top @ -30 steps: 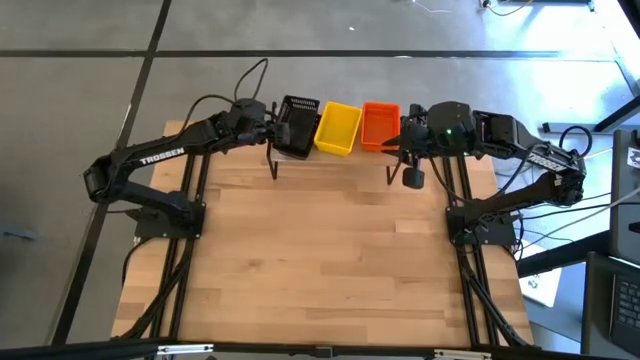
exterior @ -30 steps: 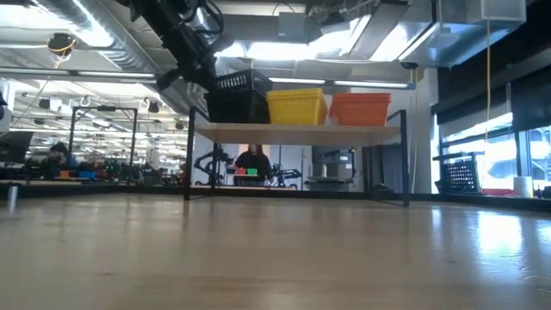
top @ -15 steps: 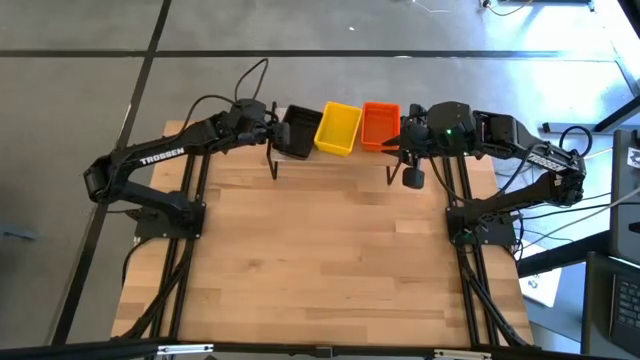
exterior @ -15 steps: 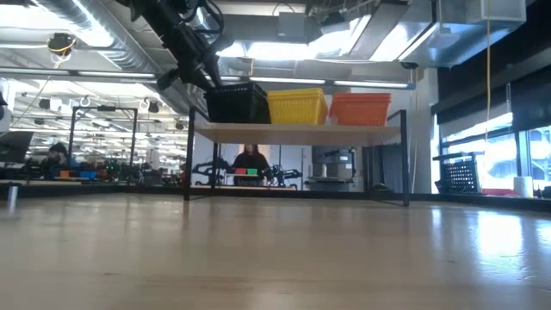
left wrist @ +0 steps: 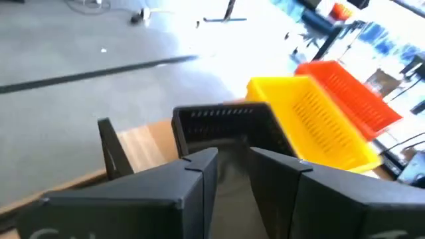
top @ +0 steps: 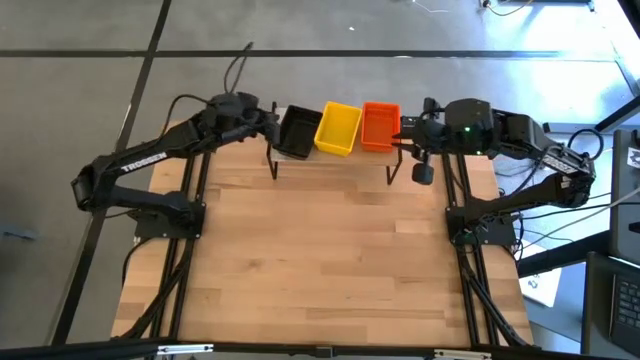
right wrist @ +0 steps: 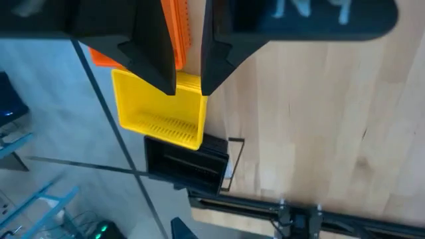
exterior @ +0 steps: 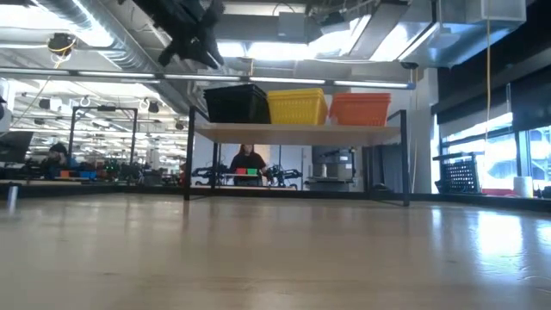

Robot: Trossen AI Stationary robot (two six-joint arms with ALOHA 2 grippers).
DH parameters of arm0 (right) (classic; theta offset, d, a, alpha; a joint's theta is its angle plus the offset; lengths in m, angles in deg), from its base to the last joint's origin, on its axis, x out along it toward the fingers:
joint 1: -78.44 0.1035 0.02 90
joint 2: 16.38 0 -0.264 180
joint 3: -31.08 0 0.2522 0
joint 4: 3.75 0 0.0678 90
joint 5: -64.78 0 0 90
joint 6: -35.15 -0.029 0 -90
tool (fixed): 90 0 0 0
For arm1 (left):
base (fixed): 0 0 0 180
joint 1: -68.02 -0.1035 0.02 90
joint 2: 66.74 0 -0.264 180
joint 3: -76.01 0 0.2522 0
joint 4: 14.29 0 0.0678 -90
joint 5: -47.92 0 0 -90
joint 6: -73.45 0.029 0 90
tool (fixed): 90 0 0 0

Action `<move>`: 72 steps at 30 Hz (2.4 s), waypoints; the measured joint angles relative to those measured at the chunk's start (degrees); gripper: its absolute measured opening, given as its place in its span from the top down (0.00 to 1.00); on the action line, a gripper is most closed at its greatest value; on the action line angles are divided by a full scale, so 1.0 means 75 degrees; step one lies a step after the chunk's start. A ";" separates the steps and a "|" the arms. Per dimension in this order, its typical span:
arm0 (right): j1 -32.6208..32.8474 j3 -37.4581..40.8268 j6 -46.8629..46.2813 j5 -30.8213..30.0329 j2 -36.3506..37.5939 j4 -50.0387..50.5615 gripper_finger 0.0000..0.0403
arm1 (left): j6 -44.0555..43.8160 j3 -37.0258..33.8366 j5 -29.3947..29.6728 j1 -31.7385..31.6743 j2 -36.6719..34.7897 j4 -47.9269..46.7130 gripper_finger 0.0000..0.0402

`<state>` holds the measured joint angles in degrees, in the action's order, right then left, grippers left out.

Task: Stack baskets on shelf by color
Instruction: Return to Home Position

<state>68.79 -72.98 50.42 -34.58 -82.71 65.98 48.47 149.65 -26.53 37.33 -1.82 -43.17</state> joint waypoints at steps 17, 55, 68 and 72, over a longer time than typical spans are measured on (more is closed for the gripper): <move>0.0002 -0.0003 -0.0635 -0.0434 0.1369 0.0529 0.99 | 0.4201 0.0007 -0.2600 0.0466 -0.1946 -0.0184 1.00; 0.0006 0.5445 -0.2596 0.0661 0.7982 -0.1633 1.00 | 0.2781 -0.3370 -0.2042 0.0810 -0.8079 -0.1100 1.00; 0.0003 0.6166 -0.2198 0.0869 0.8816 -0.2048 1.00 | 0.2783 -0.3709 -0.1948 0.0812 -0.8629 -0.1181 1.00; 0.0003 0.6474 -0.2047 0.1166 0.8804 -0.3103 1.00 | 0.2751 -0.4053 -0.1914 0.0810 -0.8628 -0.0839 1.00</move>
<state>68.81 -24.43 35.07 -25.84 -16.68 42.70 69.10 119.25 -40.89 43.40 -66.53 -49.46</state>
